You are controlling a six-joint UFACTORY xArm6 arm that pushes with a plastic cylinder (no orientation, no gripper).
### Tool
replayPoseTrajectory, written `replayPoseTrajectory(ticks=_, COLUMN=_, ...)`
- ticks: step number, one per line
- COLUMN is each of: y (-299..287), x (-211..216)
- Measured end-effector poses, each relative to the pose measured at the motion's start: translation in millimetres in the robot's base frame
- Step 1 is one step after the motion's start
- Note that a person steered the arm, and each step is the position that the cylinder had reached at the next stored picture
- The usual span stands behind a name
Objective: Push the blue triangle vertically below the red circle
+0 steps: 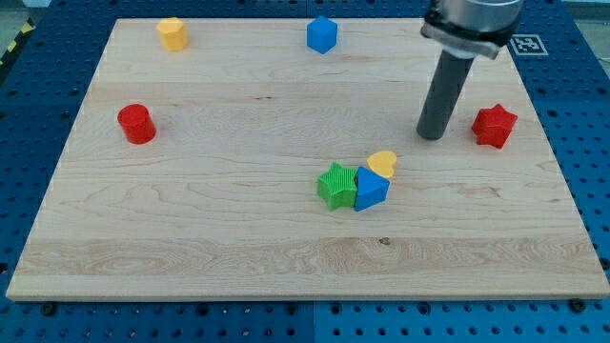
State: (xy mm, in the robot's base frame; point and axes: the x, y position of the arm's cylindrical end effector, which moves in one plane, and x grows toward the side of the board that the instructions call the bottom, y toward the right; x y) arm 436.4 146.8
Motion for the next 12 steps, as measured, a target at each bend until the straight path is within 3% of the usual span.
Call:
replayPoseTrajectory(ticks=1, y=0.0, x=33.2)
replayPoseTrajectory(ticks=5, y=-22.0, x=64.2)
replayPoseTrajectory(ticks=7, y=-107.1, x=71.2)
replayPoseTrajectory(ticks=8, y=-120.3, x=84.0)
replayPoseTrajectory(ticks=9, y=-110.2, x=53.8)
replayPoseTrajectory(ticks=10, y=-85.6, x=56.0)
replayPoseTrajectory(ticks=12, y=-73.7, x=99.0)
